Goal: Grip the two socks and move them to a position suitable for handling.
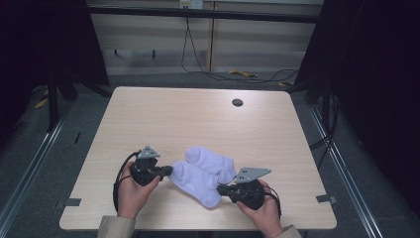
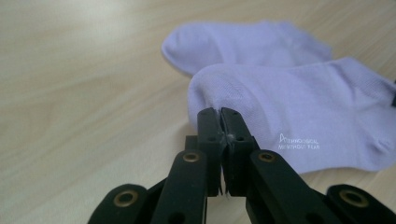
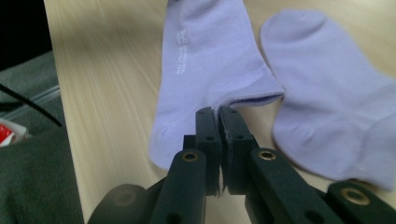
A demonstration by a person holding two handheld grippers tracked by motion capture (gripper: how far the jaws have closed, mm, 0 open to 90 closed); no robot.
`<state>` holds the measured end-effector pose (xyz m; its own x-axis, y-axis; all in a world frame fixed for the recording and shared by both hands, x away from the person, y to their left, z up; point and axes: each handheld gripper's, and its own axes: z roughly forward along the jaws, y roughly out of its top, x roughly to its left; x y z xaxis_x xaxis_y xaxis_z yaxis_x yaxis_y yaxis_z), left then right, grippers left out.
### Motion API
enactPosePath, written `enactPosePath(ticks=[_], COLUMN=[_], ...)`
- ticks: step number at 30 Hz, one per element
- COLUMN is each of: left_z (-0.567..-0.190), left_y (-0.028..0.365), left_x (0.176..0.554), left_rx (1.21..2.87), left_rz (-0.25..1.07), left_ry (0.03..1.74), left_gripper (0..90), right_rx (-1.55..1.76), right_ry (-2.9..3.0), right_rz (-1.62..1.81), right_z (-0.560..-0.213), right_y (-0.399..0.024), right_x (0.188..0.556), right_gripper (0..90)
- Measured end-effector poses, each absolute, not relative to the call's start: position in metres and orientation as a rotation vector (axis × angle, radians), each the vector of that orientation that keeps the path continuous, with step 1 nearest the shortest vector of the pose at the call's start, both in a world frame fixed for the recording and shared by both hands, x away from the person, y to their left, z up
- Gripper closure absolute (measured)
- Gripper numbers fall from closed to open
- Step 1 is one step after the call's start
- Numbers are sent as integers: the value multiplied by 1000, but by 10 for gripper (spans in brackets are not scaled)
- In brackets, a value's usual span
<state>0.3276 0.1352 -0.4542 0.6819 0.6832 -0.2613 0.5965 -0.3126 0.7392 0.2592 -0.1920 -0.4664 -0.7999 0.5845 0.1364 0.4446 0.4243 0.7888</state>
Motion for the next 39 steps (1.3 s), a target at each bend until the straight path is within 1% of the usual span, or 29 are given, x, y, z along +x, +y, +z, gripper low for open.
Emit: enactPosePath(ticks=[2, 3, 6, 7, 10, 16, 28, 39], left_z=[-450, -450, -447, -446, -446, -447, -458, -465], left_y=[129, 129, 119, 108, 95, 77, 64, 58], left_x=[339, 339, 354, 365, 380, 403, 417, 420], left_rx=[1995, 1995, 2004, 2023, 2059, 2101, 2158, 2191], left_rz=[116, 116, 117, 127, 122, 110, 125, 159], left_ry=[980, 980, 981, 986, 978, 998, 1013, 1022], left_gripper=[879, 878, 878, 877, 877, 876, 873, 870], right_rx=[947, 965, 998, 1028, 1100, 1207, 1278, 1274], right_ry=[2467, 2454, 2430, 2422, 2407, 2383, 2384, 2398], right_rz=[1362, 1371, 1386, 1387, 1399, 1411, 1407, 1343], right_z=[-460, -458, -457, -458, -462, -473, -487, -495], right_y=[-202, -205, -212, -218, -228, -241, -244, -242], right_x=[264, 267, 273, 281, 293, 308, 315, 316], right_gripper=[874, 874, 874, 873, 873, 873, 870, 862])
